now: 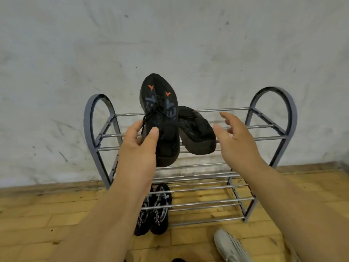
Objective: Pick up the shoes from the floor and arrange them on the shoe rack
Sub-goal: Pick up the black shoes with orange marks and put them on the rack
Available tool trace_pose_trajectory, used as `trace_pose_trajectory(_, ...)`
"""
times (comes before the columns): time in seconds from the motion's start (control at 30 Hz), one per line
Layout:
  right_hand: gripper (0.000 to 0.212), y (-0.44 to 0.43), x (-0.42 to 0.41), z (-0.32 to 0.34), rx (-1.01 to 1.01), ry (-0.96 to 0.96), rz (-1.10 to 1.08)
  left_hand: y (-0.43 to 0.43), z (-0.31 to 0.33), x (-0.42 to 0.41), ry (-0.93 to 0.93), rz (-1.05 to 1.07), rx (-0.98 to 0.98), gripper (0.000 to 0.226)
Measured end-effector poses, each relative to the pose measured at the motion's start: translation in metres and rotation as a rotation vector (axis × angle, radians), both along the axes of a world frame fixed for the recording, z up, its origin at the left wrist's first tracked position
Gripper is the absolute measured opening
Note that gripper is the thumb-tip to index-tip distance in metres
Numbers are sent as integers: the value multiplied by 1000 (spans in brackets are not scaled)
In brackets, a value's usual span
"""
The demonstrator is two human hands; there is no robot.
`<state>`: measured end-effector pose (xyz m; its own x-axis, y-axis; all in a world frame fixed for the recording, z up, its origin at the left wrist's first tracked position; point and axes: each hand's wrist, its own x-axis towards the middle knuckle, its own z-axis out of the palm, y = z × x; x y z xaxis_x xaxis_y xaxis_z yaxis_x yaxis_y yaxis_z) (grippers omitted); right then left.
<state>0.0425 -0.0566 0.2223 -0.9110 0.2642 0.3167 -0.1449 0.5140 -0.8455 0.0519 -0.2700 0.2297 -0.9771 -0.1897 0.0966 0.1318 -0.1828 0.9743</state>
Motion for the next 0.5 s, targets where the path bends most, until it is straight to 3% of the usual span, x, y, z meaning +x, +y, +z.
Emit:
trace_pose_trajectory(0.13, 38, 5, 23, 17, -110, -16, 191, 25, 6, 16, 89, -75, -102, 23)
trace_pose_trajectory(0.23, 40, 16, 36, 23, -95, 0, 222, 49, 8, 27, 176, -152, -263, 34)
trace_pose_trajectory(0.4, 45, 40, 55, 25, -279, 1, 350, 84, -1, 39, 268, -333, -275, 46)
trace_pose_trajectory(0.5, 50, 57, 65, 26, -367, -16, 331, 95, -5, 37, 293, -298, -347, 60)
